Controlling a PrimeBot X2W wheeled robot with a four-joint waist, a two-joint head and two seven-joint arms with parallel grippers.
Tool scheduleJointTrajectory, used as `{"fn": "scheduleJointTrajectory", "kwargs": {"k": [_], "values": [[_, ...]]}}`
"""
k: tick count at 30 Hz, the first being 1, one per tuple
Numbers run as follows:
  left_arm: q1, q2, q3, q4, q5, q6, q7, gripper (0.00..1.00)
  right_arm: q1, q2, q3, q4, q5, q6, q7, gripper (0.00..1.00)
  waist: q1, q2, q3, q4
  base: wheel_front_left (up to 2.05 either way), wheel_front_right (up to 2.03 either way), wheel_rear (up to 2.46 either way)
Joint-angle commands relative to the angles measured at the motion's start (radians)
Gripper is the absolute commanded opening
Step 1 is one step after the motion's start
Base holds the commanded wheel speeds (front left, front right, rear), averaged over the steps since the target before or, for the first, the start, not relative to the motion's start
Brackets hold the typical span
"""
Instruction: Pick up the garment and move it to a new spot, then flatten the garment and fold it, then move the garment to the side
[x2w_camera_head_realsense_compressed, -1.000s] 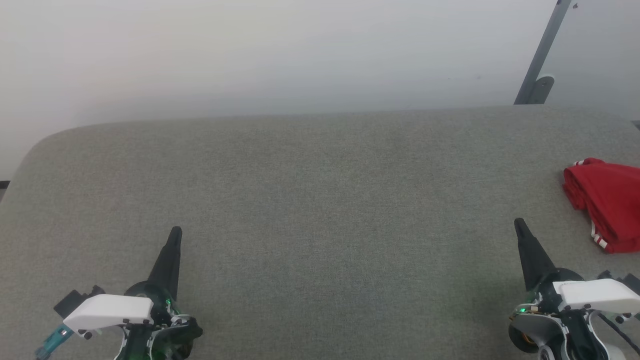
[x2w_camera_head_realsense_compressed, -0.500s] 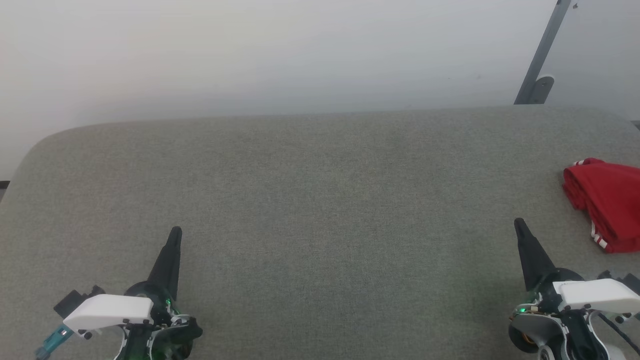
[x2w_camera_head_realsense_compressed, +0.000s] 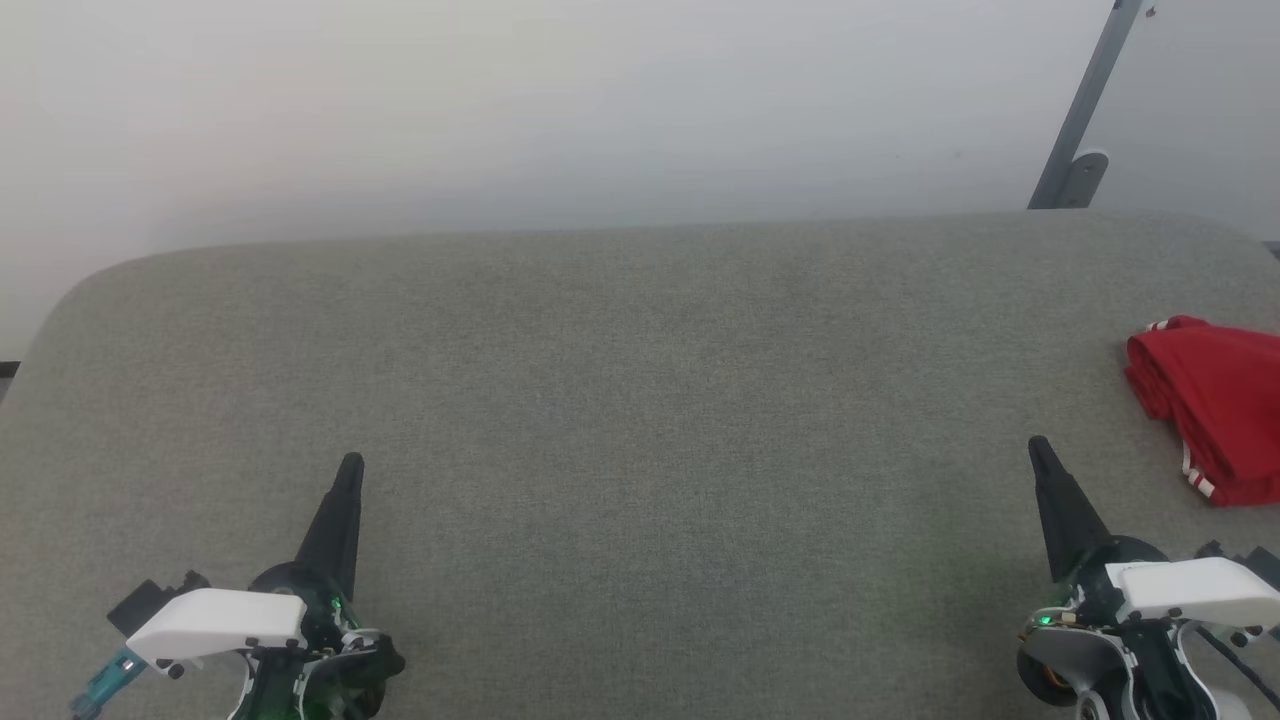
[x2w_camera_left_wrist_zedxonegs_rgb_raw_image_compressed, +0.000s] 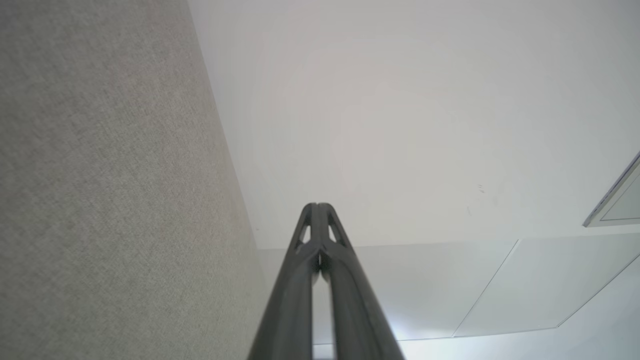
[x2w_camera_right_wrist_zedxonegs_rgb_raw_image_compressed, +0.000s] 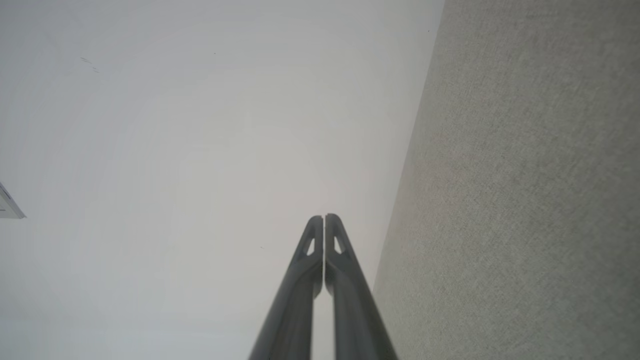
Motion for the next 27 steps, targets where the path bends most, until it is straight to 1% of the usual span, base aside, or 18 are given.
{"fn": "scheduleJointTrajectory", "kwargs": {"k": [1,27], "values": [[-0.01,-0.003,0.004,0.0,-0.002,-0.003,0.003,0.0,-0.006,0.004,-0.001,0.003,0.004,0.0,0.002,0.0,0.0,-0.0001,0.0,0.0,0.0,0.0,0.0],[-0.01,-0.003,0.004,0.0,-0.001,-0.003,0.004,0.0,-0.006,0.004,-0.001,0.003,0.004,0.0,0.002,0.0,0.0,-0.0001,0.0,0.0,0.0,0.0,0.0]]}}
